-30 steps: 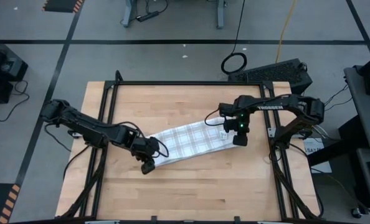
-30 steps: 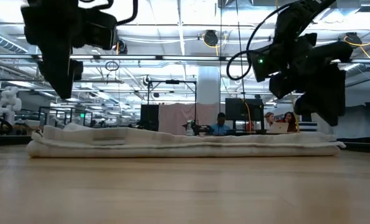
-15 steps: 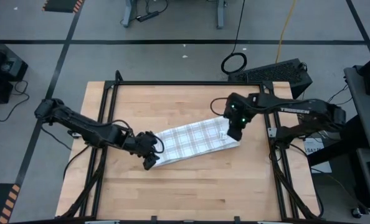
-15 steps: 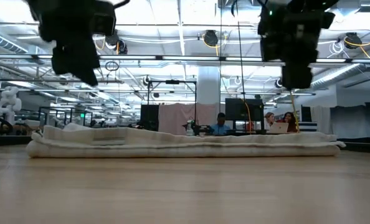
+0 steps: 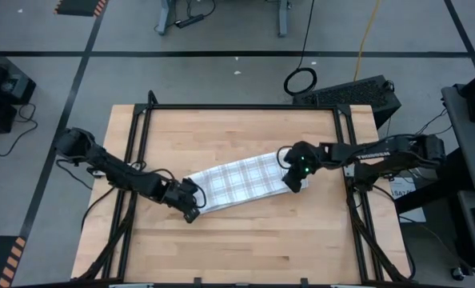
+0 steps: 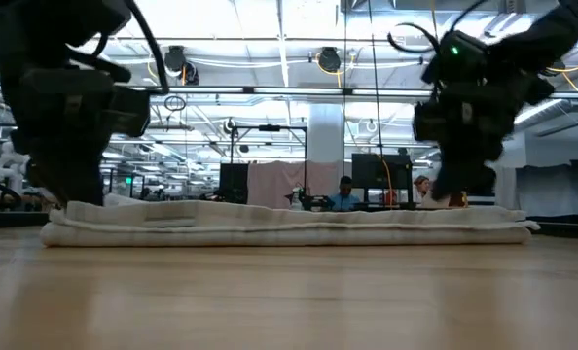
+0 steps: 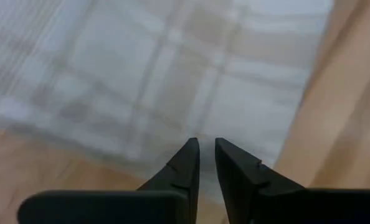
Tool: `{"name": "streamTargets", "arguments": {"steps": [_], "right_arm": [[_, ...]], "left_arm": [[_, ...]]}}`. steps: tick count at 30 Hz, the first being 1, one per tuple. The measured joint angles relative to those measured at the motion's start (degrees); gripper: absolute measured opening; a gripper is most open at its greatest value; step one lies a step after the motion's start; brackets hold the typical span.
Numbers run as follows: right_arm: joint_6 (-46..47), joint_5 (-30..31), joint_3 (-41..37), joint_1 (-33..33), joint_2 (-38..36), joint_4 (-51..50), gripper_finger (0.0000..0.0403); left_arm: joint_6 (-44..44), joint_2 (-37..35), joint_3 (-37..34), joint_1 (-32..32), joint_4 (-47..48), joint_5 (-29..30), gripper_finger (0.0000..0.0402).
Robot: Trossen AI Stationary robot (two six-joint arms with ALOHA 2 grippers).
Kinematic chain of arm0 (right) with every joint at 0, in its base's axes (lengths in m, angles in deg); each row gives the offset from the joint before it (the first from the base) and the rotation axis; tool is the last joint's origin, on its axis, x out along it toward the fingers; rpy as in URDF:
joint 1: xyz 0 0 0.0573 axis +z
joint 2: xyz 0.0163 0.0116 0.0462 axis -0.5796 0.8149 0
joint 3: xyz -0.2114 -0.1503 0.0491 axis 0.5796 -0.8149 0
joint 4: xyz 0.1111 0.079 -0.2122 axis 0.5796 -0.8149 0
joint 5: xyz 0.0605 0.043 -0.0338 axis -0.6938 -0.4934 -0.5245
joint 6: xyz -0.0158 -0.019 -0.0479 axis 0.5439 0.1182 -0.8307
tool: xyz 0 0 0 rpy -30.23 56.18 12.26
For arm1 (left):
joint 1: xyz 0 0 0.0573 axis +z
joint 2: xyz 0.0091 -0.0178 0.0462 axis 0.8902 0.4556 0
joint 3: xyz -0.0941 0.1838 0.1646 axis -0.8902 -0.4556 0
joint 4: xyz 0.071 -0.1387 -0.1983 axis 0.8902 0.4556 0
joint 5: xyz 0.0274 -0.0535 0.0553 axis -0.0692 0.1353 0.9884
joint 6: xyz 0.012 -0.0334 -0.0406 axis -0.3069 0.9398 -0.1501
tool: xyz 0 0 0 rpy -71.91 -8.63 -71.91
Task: Roll towel
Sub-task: Roll the towel
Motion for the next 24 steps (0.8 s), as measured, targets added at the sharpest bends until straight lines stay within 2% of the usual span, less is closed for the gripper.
{"name": "streamTargets", "arguments": {"steps": [3,5,9,13,16,20,24], "right_arm": [[-0.21,1.83,-3.09,-0.13,0.04,1.26,0.0001],[-0.46,2.79,-4.67,-0.13,0.04,1.42,0.0001],[-0.26,2.26,-7.05,-0.13,0.03,1.48,0.0001],[3.22,-2.14,-6.24,-0.12,-0.93,0.99,0.0001],[6.48,-2.56,-3.53,0.61,-2.66,2.58,0.0000],[6.50,-0.25,-0.86,1.47,-3.38,8.95,0.0000],[6.38,3.27,-0.06,1.40,-3.35,12.77,0.0000]], "left_arm": [[0.19,-1.67,0.67,1.10,1.14,-3.62,0.0054],[0.27,-4.71,1.69,1.77,2.18,-3.66,0.0054],[0.60,-11.83,2.88,4.37,6.44,1.35,0.0054],[1.31,-18.48,3.10,8.92,13.74,8.11,0.0054],[-3.24,-21.50,3.08,13.82,15.57,9.15,0.0054],[-15.70,-22.26,2.99,22.12,10.66,-1.10,0.0054],[-21.90,-19.08,-0.64,28.20,2.22,-16.20,0.0054]]}}
